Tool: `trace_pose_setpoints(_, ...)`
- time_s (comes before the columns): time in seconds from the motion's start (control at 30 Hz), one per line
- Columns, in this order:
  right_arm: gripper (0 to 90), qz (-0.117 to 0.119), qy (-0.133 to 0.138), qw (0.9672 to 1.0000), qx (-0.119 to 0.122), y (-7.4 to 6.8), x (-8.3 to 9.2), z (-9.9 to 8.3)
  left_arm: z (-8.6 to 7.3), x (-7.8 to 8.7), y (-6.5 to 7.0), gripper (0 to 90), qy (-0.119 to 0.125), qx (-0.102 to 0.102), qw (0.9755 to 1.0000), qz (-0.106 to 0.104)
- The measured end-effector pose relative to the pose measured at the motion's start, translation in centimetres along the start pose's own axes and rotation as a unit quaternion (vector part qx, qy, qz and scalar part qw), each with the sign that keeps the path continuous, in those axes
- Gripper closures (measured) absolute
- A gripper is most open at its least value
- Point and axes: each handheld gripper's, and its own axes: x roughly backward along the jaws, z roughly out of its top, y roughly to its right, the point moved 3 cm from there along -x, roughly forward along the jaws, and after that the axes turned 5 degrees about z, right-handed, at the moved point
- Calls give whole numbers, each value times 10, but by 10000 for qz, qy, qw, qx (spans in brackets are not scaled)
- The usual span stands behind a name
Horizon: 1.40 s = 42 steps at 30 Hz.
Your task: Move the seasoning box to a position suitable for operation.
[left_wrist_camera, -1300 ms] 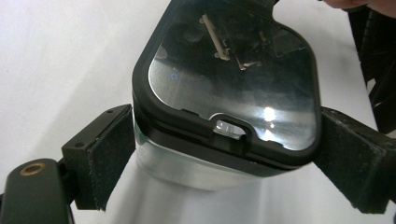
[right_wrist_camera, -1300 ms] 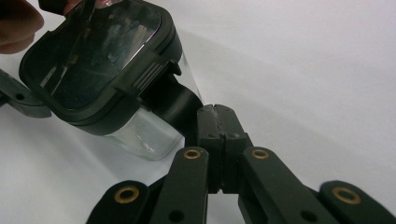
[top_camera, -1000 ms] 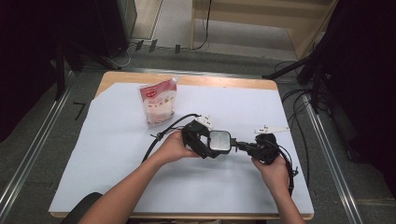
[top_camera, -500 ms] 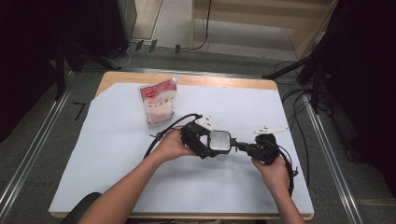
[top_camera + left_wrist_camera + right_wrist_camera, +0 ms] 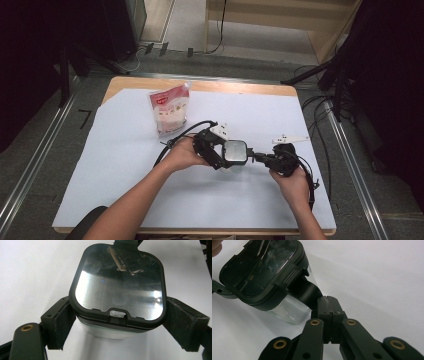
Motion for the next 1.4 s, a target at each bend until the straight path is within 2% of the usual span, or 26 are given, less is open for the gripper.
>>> trace_pose_setpoints(0.23,900,12,-11,10000,-11,-1,0,0,1,0,0,166,32,13,10000,-15)
trace_pose_setpoints(0.47,900,18,-26,10000,8,-2,0,0,2,3,0,166,-37,-22,10000,-1)
trace_pose_setpoints(0.5,900,29,-27,10000,20,-3,-1,0,4,4,1,168,87,-10,10000,-35)
trace_pose_setpoints(0.57,900,38,-24,10000,22,-3,-1,0,4,5,1,169,150,-39,9999,-11)
trace_pose_setpoints(0.73,900,55,-36,10000,50,-3,-1,0,5,7,1,174,116,-105,9999,16)
trace_pose_setpoints(0.87,900,51,-62,10000,50,-4,-2,-1,9,11,2,175,234,-38,9997,36)
trace_pose_setpoints(1.0,900,53,-68,9999,87,-4,-2,-1,13,13,4,176,126,-107,9998,95)
trace_pose_setpoints(1.07,900,54,-67,9999,73,-4,-2,-1,14,12,4,176,199,-69,9997,81)
trace_pose_setpoints(1.4,900,106,-62,9999,61,-2,-3,0,16,14,3,175,201,17,9998,84)
